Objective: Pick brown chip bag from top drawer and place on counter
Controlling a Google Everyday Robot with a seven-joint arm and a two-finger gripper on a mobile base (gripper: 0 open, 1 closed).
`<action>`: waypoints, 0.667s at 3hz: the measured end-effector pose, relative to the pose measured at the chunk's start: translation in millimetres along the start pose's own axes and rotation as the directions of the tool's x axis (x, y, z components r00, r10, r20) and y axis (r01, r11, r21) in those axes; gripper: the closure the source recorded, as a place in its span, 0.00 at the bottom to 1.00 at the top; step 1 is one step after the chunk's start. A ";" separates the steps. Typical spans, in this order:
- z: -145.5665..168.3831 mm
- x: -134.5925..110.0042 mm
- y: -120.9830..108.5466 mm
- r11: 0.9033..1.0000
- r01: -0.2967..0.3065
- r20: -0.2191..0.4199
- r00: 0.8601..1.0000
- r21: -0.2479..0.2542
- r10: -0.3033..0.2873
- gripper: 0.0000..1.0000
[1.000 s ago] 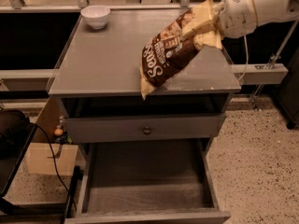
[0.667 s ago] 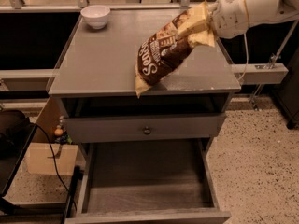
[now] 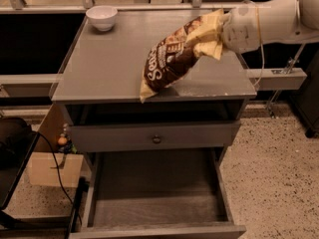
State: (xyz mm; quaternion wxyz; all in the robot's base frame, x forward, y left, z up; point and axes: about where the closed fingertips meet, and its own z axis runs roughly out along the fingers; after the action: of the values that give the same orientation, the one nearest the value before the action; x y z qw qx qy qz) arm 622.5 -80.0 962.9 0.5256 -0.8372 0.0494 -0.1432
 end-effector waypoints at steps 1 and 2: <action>14.8 -18.7 18.5 1.000 0.000 -0.065 0.998 0.031 0.002 1.00; 16.1 -19.7 20.7 0.999 0.003 -0.071 0.997 0.034 -0.001 1.00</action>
Offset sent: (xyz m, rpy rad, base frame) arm -0.0178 0.0063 -0.0381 0.0355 -0.0684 -0.0694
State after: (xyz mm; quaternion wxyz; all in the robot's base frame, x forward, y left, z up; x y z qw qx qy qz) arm 609.8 -70.7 934.2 0.5376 -0.8225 0.0648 -0.1741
